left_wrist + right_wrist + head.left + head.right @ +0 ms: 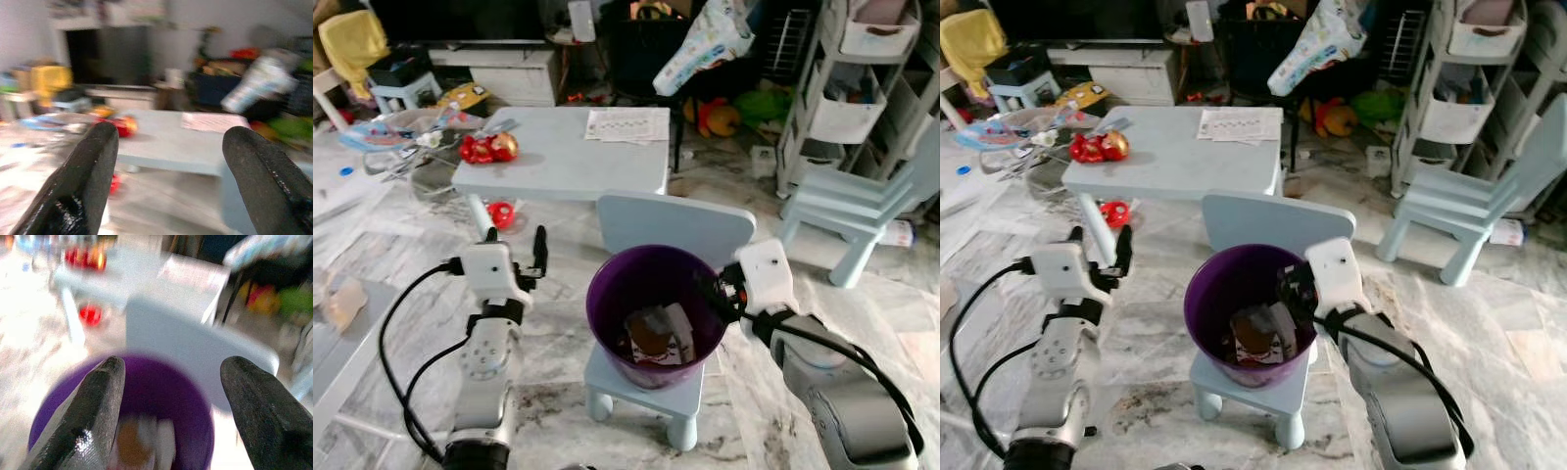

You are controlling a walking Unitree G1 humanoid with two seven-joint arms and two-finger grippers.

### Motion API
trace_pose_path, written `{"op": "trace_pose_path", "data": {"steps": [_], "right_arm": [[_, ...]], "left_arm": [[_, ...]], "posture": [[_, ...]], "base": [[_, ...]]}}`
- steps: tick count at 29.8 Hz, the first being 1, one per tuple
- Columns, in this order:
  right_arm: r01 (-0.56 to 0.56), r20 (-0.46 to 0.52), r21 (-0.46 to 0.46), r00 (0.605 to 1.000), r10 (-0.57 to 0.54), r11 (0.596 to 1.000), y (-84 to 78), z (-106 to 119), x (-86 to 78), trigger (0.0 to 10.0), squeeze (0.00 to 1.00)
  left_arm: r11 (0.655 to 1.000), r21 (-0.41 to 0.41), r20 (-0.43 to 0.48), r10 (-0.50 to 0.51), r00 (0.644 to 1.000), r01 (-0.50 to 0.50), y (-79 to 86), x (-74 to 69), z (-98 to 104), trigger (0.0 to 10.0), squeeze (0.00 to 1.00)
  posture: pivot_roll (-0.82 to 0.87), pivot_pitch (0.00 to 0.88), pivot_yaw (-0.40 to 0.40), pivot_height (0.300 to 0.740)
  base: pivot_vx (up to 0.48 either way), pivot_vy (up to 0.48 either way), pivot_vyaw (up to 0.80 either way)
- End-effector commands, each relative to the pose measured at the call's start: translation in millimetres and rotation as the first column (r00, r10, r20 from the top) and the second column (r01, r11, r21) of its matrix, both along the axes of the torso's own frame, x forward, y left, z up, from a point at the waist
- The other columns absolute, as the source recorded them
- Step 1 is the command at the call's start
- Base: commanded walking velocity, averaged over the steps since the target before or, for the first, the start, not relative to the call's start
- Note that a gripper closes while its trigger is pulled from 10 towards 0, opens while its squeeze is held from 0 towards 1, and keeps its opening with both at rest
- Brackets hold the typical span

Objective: Picking trash to rubbish bin

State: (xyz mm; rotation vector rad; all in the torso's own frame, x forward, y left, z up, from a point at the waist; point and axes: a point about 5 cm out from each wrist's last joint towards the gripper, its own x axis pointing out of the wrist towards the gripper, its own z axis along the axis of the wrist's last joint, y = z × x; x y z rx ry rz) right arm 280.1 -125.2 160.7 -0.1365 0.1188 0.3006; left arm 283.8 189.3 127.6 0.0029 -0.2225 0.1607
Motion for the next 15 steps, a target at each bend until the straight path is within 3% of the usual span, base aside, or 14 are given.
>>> {"op": "trace_pose_path", "data": {"steps": [1, 3, 5, 9, 12, 13, 14, 15], "right_arm": [[0.044, 0.083, 0.016, 0.996, -0.045, 0.999, -3.3, 14.0, 8.5, 10.0, 0.0], [0.054, 0.1, 0.026, 0.993, -0.057, 0.998, -3.3, 17.2, 11.6, 10.0, 0.0], [0.065, 0.123, 0.032, 0.99, -0.069, 0.997, -2.4, 21.5, 17.5, 10.0, 0.0], [0.08, 0.145, 0.033, 0.986, -0.084, 0.996, -4.7, 23.3, 20.7, 10.0, 0.0], [0.089, 0.159, 0.034, 0.983, -0.094, 0.995, -7.0, 23.3, 22.6, 10.0, 0.0], [0.092, 0.163, 0.034, 0.982, -0.096, 0.995, -7.8, 23.0, 23.3, 10.0, 0.0], [0.101, 0.168, 0.034, 0.98, -0.106, 0.994, -9.7, 22.3, 24.2, 10.0, 0.0], [0.105, 0.17, 0.031, 0.979, -0.109, 0.994, -10.3, 21.6, 24.7, 10.0, 0.0]], "left_arm": [[0.998, 0.006, 0.027, 0.069, 0.997, -0.069, 9.5, 0.1, 12.7, 10.0, 1.0], [0.997, 0.004, 0.039, 0.082, 0.996, -0.082, 10.6, 1.6, 18.1, 10.0, 1.0], [0.996, 0.01, 0.091, 0.084, 0.992, -0.085, 9.2, 10.9, 37.2, 10.0, 1.0], [0.997, 0.041, 0.104, 0.066, 0.992, -0.07, 3.7, 12.2, 48.1, 10.0, 1.0], [0.992, 0.058, 0.077, 0.105, 0.991, -0.11, 3.7, 12.1, 50.0, 10.0, 1.0], [0.991, 0.062, 0.068, 0.116, 0.991, -0.12, 3.6, 12.3, 50.2, 10.0, 0.62], [0.991, 0.061, 0.06, 0.115, 0.992, -0.118, 2.3, 12.5, 50.2, 10.0, 0.0], [0.993, 0.055, 0.052, 0.101, 0.994, -0.104, 0.3, 12.7, 49.9, 10.0, 0.0]], "posture": [[0.01, 0.039, 0.009, 0.74], [0.01, 0.035, 0.009, 0.74], [0.01, 0.027, 0.018, 0.74], [0.0, 0.022, 0.026, 0.74], [0.0, 0.022, 0.028, 0.74], [0.0, 0.022, 0.028, 0.74], [0.0, 0.021, 0.029, 0.74], [0.0, 0.023, 0.03, 0.74]], "base": [[0.0, 0.0, 0.0], [0.0, 0.0, 0.0], [0.0, 0.0, 0.0], [0.0, 0.0, 0.0], [0.0, 0.0, 0.0], [0.0, 0.0, 0.0], [0.0, 0.0, 0.0], [0.0, 0.0, 0.8]]}}
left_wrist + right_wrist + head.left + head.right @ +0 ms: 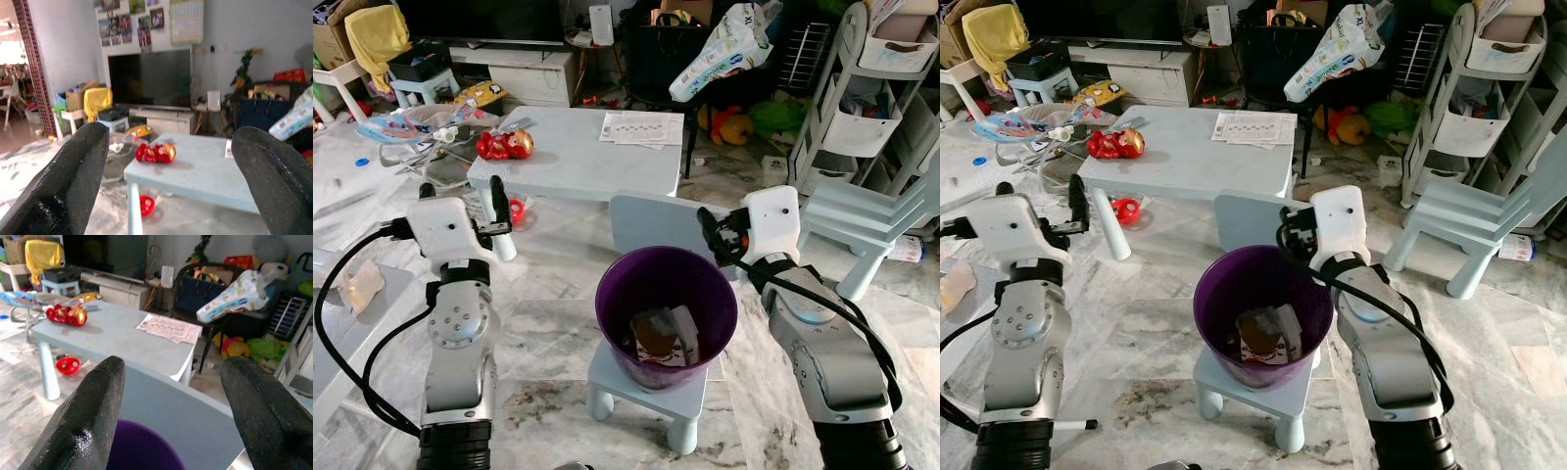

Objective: Picking trash to rubbish bin

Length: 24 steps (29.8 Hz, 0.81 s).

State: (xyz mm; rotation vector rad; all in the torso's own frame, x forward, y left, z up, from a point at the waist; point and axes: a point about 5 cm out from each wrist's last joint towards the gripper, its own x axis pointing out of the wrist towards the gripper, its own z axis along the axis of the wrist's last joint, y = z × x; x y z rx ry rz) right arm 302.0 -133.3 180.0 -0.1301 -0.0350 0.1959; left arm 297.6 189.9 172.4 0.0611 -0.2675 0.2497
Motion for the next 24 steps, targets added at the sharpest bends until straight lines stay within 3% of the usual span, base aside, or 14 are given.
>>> {"op": "trace_pose_path", "data": {"steps": [1, 8, 16, 24], "right_arm": [[0.013, 0.013, -0.003, 1.0, -0.013, 1.0, -2.1, 1.7, 3.1, 10.0, 0.0], [0.001, 0.011, -0.005, 1.0, -0.001, 1.0, -1.1, -0.9, 4.4, 10.0, 0.0], [0.006, 0.003, -0.033, 1.0, -0.006, 0.999, -15.1, -5.3, 4.9, 10.0, 0.0], [-0.012, 0.013, -0.015, 1.0, 0.012, 1.0, -7.6, -3.6, 5.2, 10.0, 0.0]], "left_arm": [[1.0, 0.01, 0.004, 0.002, 1.0, -0.002, -1.4, -1.1, 5.0, 10.0, 0.0], [1.0, 0.021, -0.008, 0.002, 1.0, -0.002, -5.8, -0.7, 7.5, 10.0, 0.0], [1.0, -0.004, -0.041, -0.007, 0.999, 0.007, -8.8, 0.5, 10.0, 10.0, 0.0], [1.0, -0.001, -0.045, -0.005, 0.999, 0.005, -5.5, 1.8, 11.4, 10.0, 0.0]], "posture": [[0.0, 0.023, 0.029, 0.74], [0.0, 0.023, 0.029, 0.74], [0.0, 0.028, 0.032, 0.74], [0.0, 0.028, 0.032, 0.74]], "base": [[0.0, 0.0, 0.8], [0.0, 0.0, 0.8], [0.0, 0.0, 0.8], [0.0, 0.0, 0.8]]}}
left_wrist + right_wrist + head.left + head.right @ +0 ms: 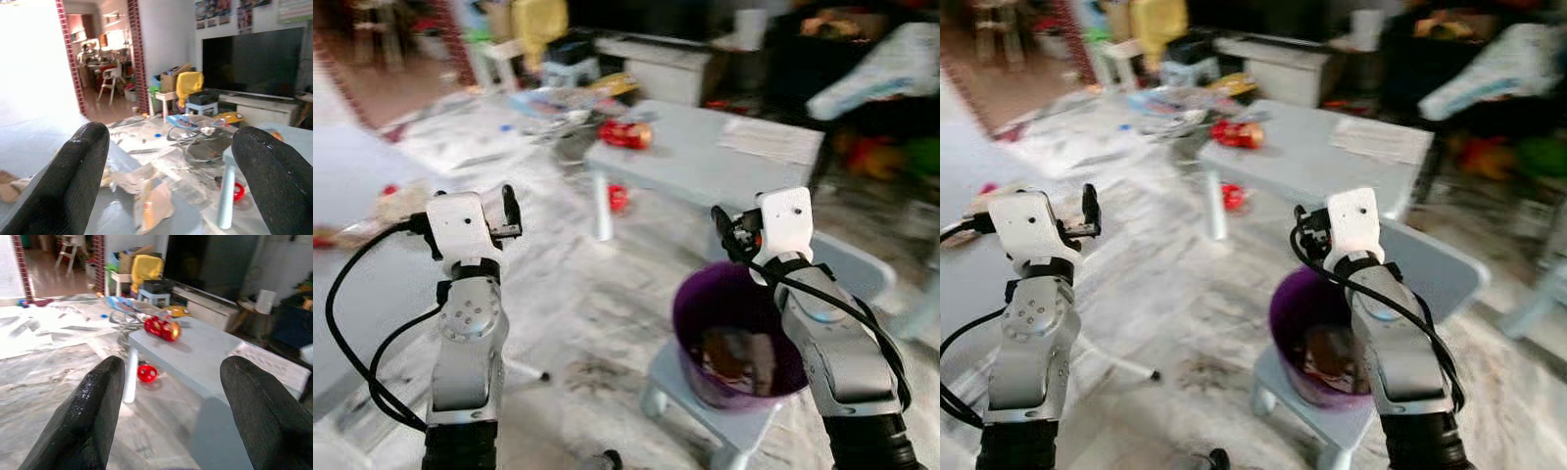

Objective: Picking trash to rubbish bin

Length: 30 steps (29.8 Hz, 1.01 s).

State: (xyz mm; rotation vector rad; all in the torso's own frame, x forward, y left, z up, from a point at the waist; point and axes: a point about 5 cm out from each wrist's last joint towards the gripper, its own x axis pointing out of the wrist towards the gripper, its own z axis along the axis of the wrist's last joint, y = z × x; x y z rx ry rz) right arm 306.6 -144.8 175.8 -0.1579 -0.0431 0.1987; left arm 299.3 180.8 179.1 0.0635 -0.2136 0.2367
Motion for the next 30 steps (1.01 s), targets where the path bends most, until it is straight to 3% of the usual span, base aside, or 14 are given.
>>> {"op": "trace_pose_path", "data": {"steps": [1, 30], "right_arm": [[-0.012, 0.002, 0.013, 1.0, 0.012, 1.0, 4.6, 0.4, 0.9, 10.0, 0.0], [-0.071, 0.022, 0.01, 0.997, 0.071, 0.997, 13.8, 2.8, 0.2, 10.0, 0.0]], "left_arm": [[1.0, 0.003, 0.007, 0.007, 1.0, -0.007, 3.8, -0.2, 4.8, 10.0, 0.0], [0.999, 0.023, -0.021, 0.035, 0.999, -0.034, 4.6, -1.3, 2.4, 10.0, 0.0]], "posture": [[0.0, 0.028, 0.032, 0.74], [0.01, 0.032, 0.026, 0.74]], "base": [[0.0, 0.0, 0.8], [0.0, 0.0, 0.8]]}}
